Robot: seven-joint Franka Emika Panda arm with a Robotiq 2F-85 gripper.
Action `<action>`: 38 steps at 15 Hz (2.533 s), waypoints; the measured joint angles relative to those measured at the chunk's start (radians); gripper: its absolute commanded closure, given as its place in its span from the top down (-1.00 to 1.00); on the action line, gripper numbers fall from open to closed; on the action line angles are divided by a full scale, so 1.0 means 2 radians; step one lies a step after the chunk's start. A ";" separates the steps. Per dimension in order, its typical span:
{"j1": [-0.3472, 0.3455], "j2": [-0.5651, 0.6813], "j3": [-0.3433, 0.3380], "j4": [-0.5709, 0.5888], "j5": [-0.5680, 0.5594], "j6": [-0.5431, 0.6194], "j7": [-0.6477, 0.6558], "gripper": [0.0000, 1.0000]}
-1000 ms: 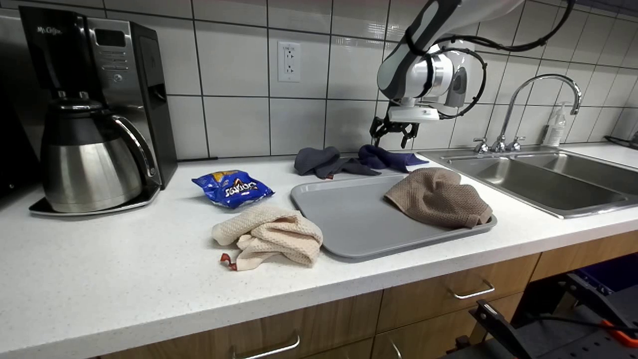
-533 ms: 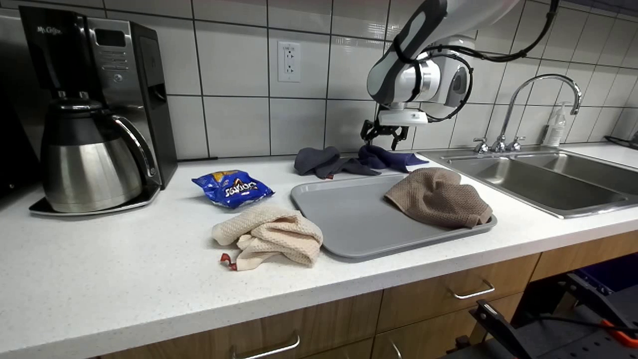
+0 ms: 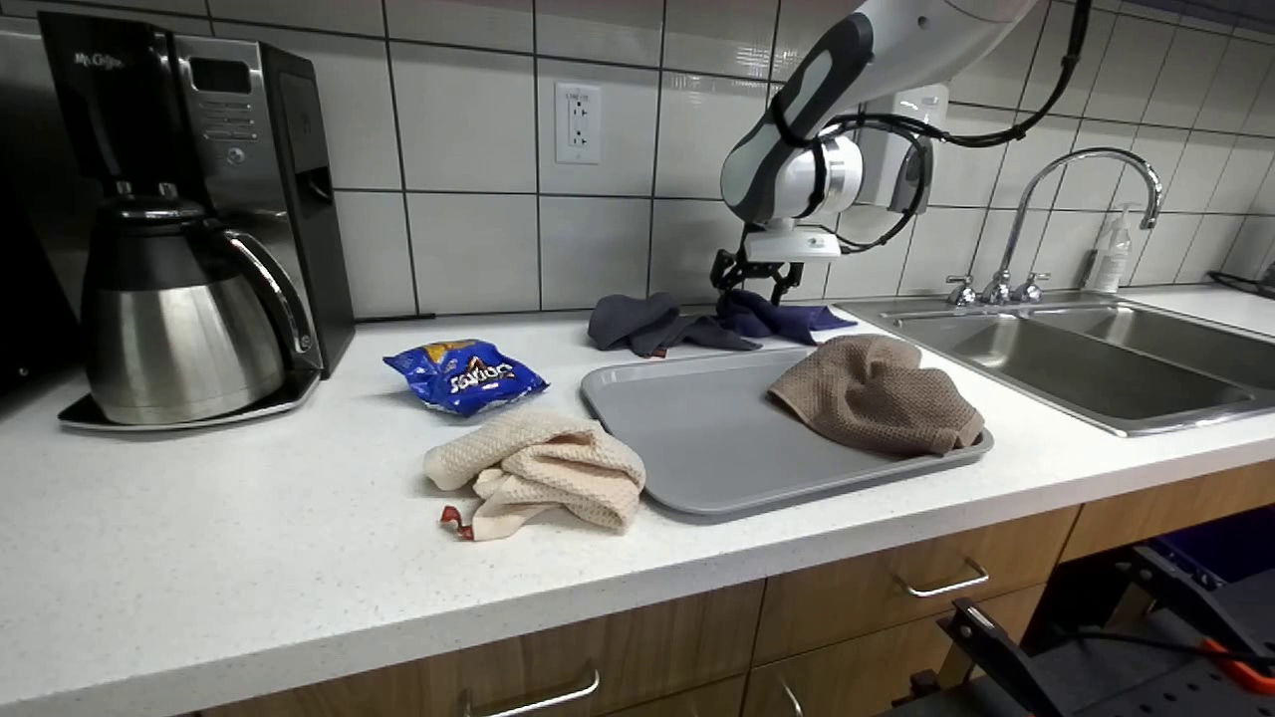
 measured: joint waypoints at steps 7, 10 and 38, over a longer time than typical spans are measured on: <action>0.004 0.023 -0.011 0.021 -0.005 0.000 0.000 1.00; 0.004 0.028 -0.013 0.025 -0.005 0.000 0.000 1.00; -0.008 -0.013 -0.013 -0.015 -0.005 0.021 -0.013 -0.96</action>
